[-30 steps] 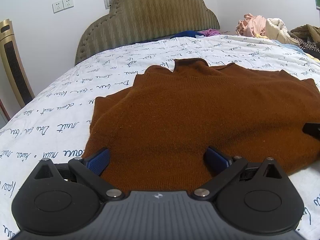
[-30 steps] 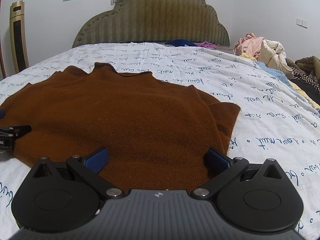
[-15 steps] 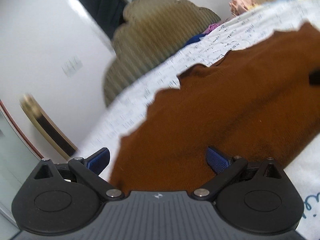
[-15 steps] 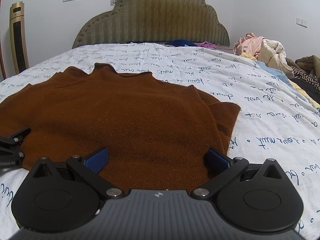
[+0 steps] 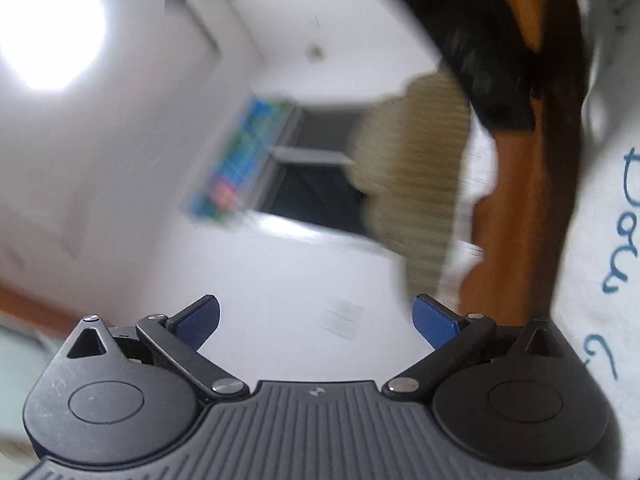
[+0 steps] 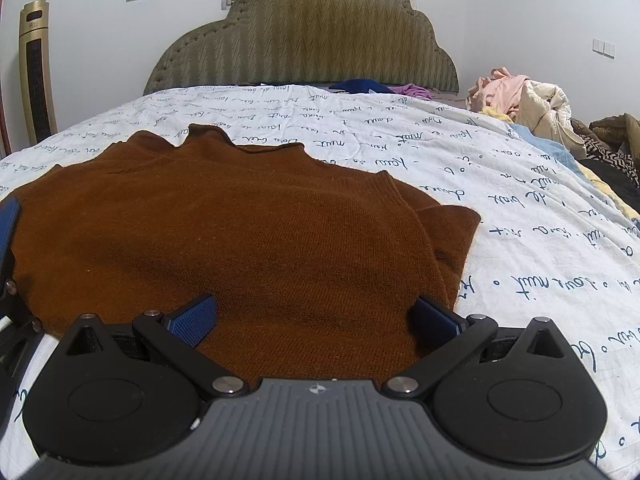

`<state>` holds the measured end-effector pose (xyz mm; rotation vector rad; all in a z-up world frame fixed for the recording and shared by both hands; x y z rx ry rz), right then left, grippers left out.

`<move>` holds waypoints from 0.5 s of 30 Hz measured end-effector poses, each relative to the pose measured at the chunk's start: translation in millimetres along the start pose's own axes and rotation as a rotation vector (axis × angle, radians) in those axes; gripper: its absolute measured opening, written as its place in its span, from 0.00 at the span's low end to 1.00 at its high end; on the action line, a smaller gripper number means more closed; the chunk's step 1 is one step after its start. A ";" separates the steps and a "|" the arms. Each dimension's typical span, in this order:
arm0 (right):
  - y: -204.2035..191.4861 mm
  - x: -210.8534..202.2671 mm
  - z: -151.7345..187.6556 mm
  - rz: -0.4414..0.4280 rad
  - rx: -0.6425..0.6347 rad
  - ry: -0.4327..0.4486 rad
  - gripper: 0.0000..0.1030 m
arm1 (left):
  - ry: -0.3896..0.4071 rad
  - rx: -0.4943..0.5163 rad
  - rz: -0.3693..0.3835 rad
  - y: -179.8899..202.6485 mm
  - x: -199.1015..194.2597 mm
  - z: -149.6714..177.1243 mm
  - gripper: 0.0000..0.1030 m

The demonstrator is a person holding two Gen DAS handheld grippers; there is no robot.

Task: Fold small clothes

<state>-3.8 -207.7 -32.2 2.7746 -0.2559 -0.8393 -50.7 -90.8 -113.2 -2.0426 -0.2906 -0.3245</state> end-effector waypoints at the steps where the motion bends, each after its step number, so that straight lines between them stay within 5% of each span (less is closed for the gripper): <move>1: -0.7 0.2 0.1 0.003 -0.004 -0.001 1.00 | -0.048 -0.044 0.037 -2.7 7.4 2.6 1.00; 6: -3.0 0.3 -0.3 0.012 -0.014 -0.003 1.00 | 0.014 0.022 -0.020 13.0 4.7 3.9 1.00; 15: -3.5 -0.1 -0.7 0.006 -0.004 0.000 1.00 | -0.015 -0.012 0.001 13.3 9.4 6.4 1.00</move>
Point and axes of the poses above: each gripper's, at about its wrist camera, not at the fingertips, and x roughly the way its jaws point, y to its right, z to its underside, the point moved 1 cm from there along x, roughly the way its jaws point, and after that the axes turned 13 degrees about -x, right-handed, at the moved point
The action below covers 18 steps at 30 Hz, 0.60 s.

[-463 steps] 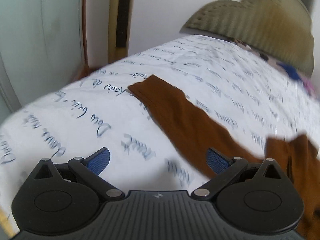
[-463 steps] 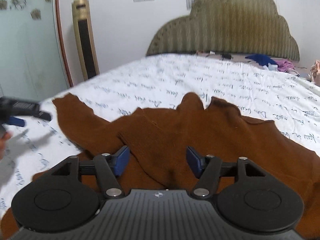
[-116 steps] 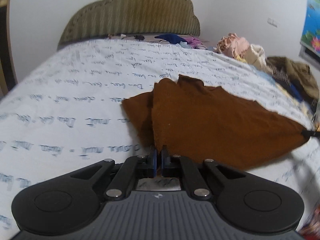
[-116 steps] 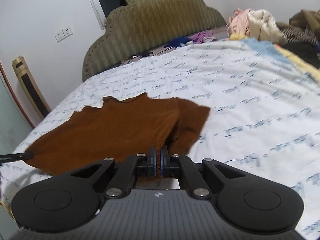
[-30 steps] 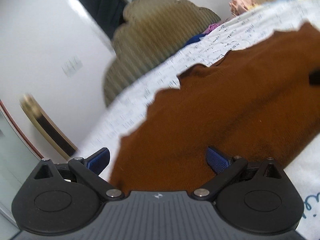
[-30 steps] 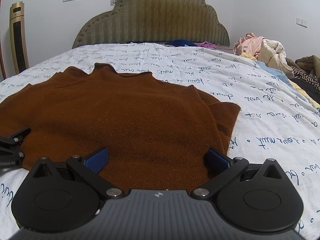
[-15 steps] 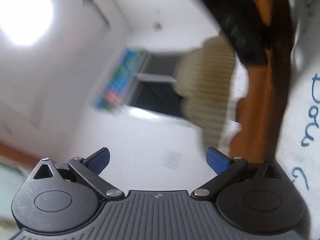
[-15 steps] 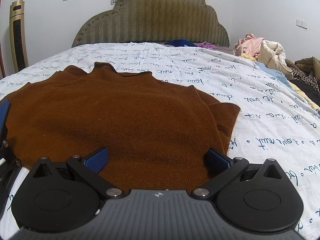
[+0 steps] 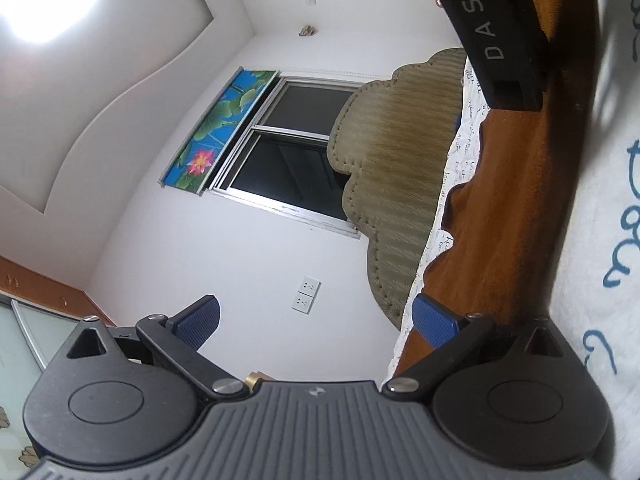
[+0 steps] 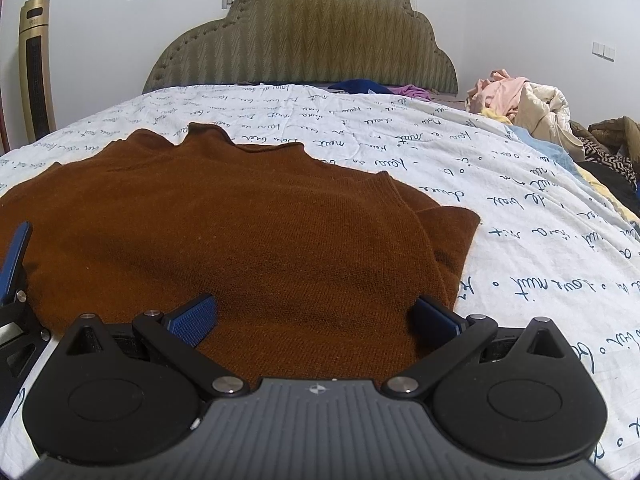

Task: Fold small clothes

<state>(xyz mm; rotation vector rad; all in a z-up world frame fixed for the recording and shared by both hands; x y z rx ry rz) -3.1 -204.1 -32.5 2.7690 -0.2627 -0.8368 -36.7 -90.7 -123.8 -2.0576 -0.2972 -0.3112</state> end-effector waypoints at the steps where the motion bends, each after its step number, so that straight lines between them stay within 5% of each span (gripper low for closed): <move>1: 0.2 0.0 0.0 0.000 0.001 0.000 1.00 | 0.002 0.003 -0.002 -0.7 -1.5 -1.6 1.00; 18: 0.4 -0.1 0.0 -0.002 0.007 0.003 1.00 | 0.003 0.006 -0.002 -3.4 -0.9 -4.4 1.00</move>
Point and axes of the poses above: each gripper's, at about its wrist camera, not at the fingertips, and x roughly the way its jaws point, y to its right, z to its underside, the point moved 1 cm from there along x, roughly the way its jaws point, and after that the axes turned 13 degrees about -x, right-handed, at the moved point
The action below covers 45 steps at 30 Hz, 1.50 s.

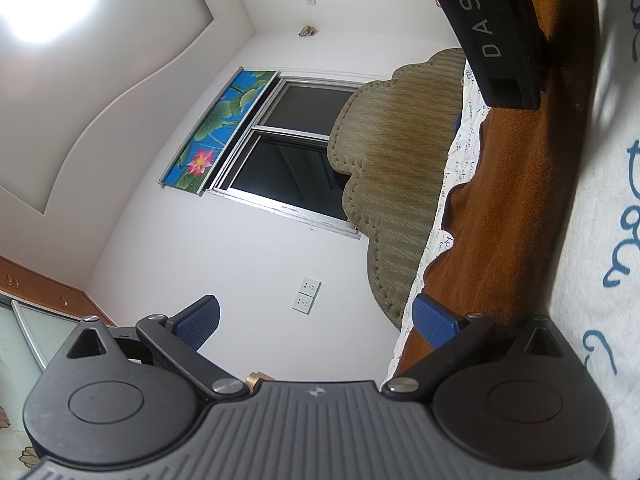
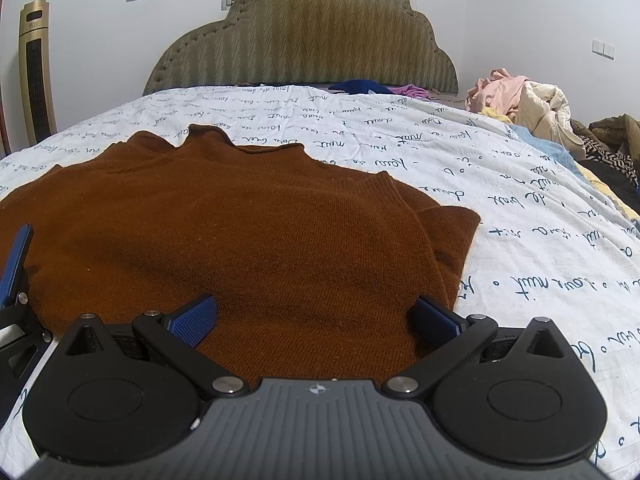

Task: Fold small clothes

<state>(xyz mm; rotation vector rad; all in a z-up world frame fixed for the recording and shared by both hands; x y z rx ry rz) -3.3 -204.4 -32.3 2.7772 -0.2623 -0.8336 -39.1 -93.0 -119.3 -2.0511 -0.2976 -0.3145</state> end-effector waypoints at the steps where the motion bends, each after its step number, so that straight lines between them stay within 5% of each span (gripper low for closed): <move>1: 0.0 0.1 0.0 0.000 0.000 0.000 1.00 | 0.000 0.000 0.000 0.0 0.1 -0.1 1.00; 14: -0.2 0.2 0.2 0.001 -0.001 -0.001 1.00 | 0.013 0.013 0.009 -9.9 -2.3 -8.2 1.00; 17: -1.1 0.1 0.0 0.003 -0.010 -0.006 1.00 | -0.005 -0.052 0.052 -22.7 -1.4 -5.9 1.00; 26: -10.6 -23.8 -23.4 -0.070 0.006 0.083 1.00 | -0.391 -0.633 0.409 -162.4 99.0 27.0 1.00; 33: -71.3 -43.5 -63.9 -0.126 -0.182 0.179 1.00 | -0.680 -0.974 0.652 -207.5 170.6 76.7 1.00; 39: -121.0 -45.2 -82.4 -0.148 -0.312 0.192 1.00 | -0.766 -0.942 0.586 -195.9 203.6 94.5 1.00; 45: -171.5 -54.1 -78.5 -0.125 -0.471 0.219 1.00 | -0.851 -0.931 0.616 -176.4 230.4 110.1 1.00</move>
Point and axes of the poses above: each gripper's, at about its wrist camera, not at the fingertips, and x roughly the way its jaws point, y to its right, z to its underside, the point moved 1 cm from there along x, roughly the way its jaws point, and after that the axes turned 13 degrees about -x, right-handed, at the moved point
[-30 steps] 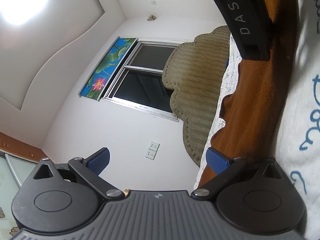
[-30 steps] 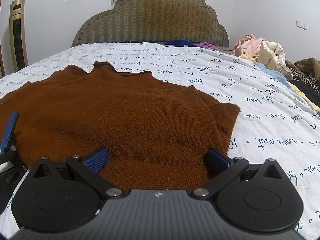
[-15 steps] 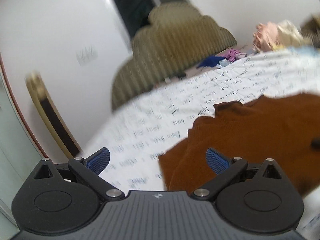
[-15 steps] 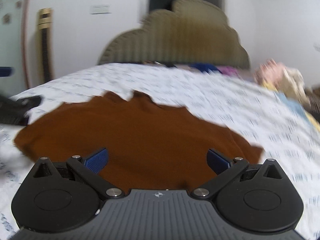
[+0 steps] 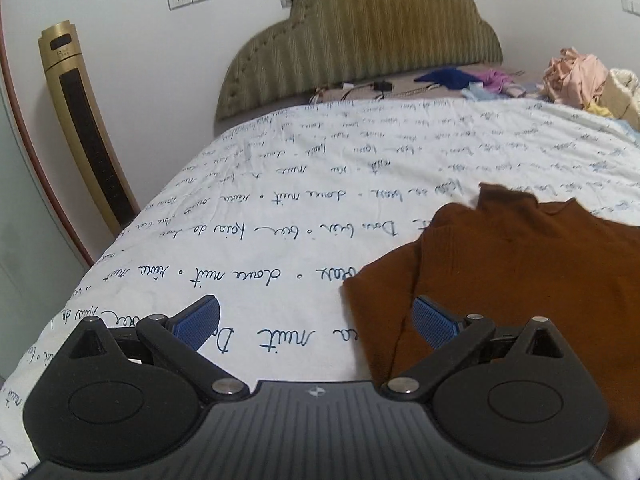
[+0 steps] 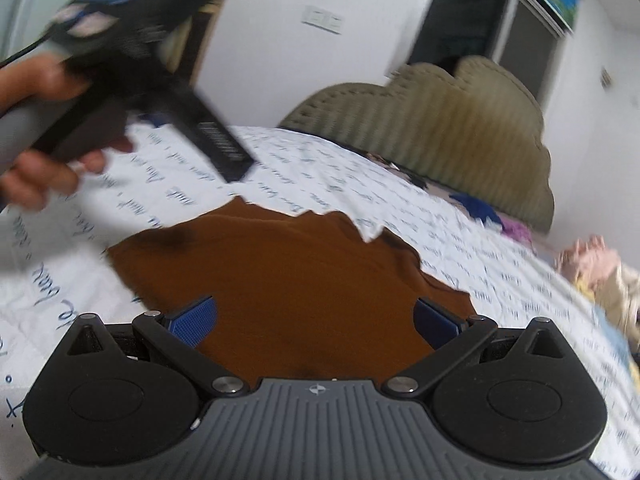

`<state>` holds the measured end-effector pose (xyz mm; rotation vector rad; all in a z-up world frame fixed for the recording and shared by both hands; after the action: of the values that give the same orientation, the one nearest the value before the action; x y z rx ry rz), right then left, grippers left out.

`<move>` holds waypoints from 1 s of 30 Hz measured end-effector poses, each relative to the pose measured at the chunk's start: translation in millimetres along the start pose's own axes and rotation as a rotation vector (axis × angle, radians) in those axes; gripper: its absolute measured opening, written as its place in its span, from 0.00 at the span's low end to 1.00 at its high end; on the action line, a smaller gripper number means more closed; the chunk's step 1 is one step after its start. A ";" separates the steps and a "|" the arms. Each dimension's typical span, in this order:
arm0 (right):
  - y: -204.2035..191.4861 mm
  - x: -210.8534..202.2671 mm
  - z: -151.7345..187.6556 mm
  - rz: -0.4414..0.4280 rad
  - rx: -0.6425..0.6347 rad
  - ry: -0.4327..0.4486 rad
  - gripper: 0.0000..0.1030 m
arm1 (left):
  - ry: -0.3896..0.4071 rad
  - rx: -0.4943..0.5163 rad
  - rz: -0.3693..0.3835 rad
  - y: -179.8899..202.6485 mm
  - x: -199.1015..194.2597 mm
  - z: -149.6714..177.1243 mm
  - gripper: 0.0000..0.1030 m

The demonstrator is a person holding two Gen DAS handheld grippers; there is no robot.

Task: Fold small clothes

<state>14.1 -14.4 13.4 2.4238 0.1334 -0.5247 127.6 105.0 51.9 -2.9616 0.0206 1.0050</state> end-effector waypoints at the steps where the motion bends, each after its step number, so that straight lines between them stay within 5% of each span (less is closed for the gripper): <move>1: -5.8 1.2 -2.1 0.002 -0.024 0.001 1.00 | -0.003 0.009 -0.008 1.2 2.8 -0.6 1.00; 10: -42.3 11.9 -9.6 0.005 -0.107 -0.044 1.00 | -0.153 -0.019 0.136 -2.1 33.3 -6.6 1.00; 18: -69.7 36.8 -11.2 0.038 -0.191 -0.082 0.99 | -0.348 -0.209 0.348 -22.5 75.0 -15.4 1.00; 23: -75.9 52.8 -20.3 0.100 -0.225 -0.079 0.98 | -0.383 -0.203 0.378 -10.2 95.5 -17.5 1.00; 30: -87.0 64.2 -27.9 0.141 -0.298 -0.040 0.93 | -0.486 -0.408 0.558 -7.0 133.5 -18.6 1.00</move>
<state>62.9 68.9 -42.7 2.1129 0.0209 -0.4536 244.9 110.7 -14.5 -3.0078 0.7527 1.9839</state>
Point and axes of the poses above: each gripper's, at about its wrist camera, not at the fingertips, and x roughly the way its jaws point, y to its right, z to its underside, the point moved 1 cm from there along x, roughly the way its jaws point, and after that the axes turned 13 degrees about -x, right-handed, at the moved point
